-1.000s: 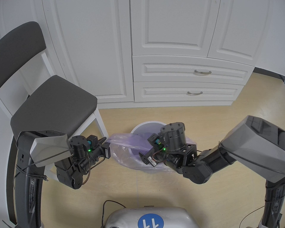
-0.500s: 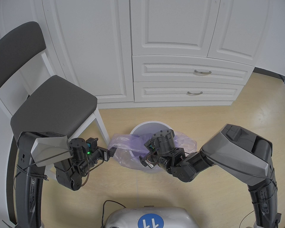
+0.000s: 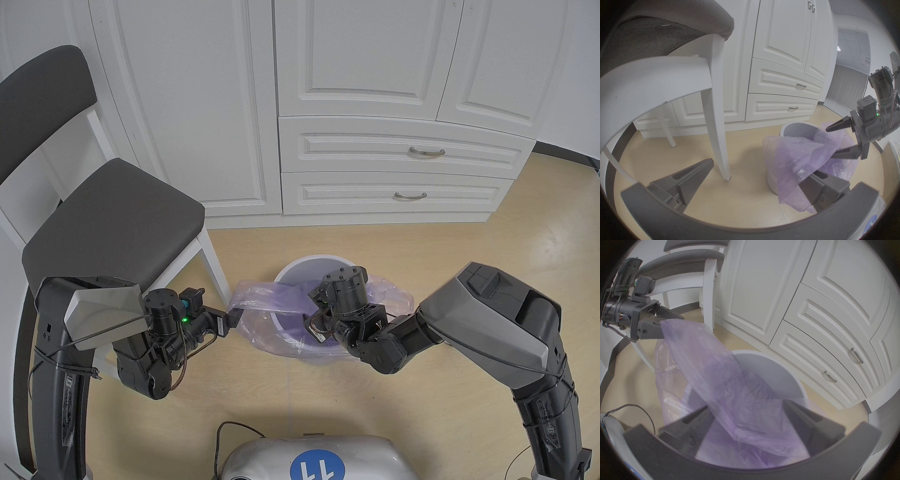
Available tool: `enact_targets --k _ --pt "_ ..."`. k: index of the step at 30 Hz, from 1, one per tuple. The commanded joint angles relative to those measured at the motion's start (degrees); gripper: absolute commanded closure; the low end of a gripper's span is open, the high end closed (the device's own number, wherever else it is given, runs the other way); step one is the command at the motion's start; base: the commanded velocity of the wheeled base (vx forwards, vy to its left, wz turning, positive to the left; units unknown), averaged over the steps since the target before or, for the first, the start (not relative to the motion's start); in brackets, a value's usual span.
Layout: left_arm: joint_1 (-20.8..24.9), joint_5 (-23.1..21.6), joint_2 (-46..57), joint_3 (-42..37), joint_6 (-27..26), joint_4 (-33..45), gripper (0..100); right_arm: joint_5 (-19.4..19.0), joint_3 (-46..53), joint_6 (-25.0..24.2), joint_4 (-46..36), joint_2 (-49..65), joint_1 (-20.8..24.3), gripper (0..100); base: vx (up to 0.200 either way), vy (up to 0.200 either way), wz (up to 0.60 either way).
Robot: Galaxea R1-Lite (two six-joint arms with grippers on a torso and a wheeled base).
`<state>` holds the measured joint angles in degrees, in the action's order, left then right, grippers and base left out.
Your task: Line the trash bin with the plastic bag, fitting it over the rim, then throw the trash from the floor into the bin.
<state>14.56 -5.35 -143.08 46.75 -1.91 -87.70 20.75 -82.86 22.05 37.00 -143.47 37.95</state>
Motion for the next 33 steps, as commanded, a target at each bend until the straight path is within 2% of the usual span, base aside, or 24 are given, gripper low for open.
enact_targets --k 1,7,9,12,15,18,22,23,26,31,33 --pt "-0.05 -0.01 0.08 0.18 -0.02 -0.02 0 -0.01 -1.69 -0.17 -0.08 -0.49 -0.16 100 0.000 0.000 0.00" --pt "-0.32 -0.01 0.43 0.45 0.16 0.07 0 0.17 -7.23 -0.26 -1.84 -1.28 -1.04 100 0.000 0.000 0.00" --pt "-0.58 -0.10 0.70 1.15 0.33 0.07 0 1.49 -11.45 -0.43 -2.72 -2.43 -1.65 100 0.000 0.000 0.00" --pt "-0.84 -0.19 1.75 1.24 0.51 0.07 0 2.28 -18.83 -0.96 -3.78 -5.50 -2.62 100 0.000 0.000 0.00" --pt "-0.58 -0.45 2.81 0.71 2.09 -0.02 0 3.07 -31.73 -2.54 -6.76 -12.36 -3.67 100 0.000 0.000 0.00" --pt "-0.49 -0.45 2.90 0.62 2.18 -0.02 0 3.16 -31.73 -2.72 -7.82 -14.03 -4.38 100 0.000 0.000 0.00" --pt "-0.76 -0.54 2.98 0.71 2.27 -0.10 0 3.86 -31.73 -4.39 -3.07 -15.52 -4.73 100 0.000 0.000 0.00" --pt "-0.84 -0.54 3.07 0.80 2.27 -0.10 0 4.92 -31.73 -5.00 2.02 -15.87 -4.55 100 0.000 0.000 0.00" --pt "-0.67 -0.45 3.16 0.89 2.27 -0.10 0 7.20 -31.73 -4.91 8.35 -15.70 -4.81 100 0.000 0.000 0.00" --pt "-0.49 -0.19 3.95 0.62 2.35 -0.10 0 7.46 -31.73 -4.39 15.12 -15.08 -5.87 100 0.000 0.000 0.00" --pt "-0.49 -0.19 4.48 0.53 2.35 -0.19 0 7.29 -31.73 -4.21 15.47 -14.56 -6.05 100 0.000 0.000 0.00"
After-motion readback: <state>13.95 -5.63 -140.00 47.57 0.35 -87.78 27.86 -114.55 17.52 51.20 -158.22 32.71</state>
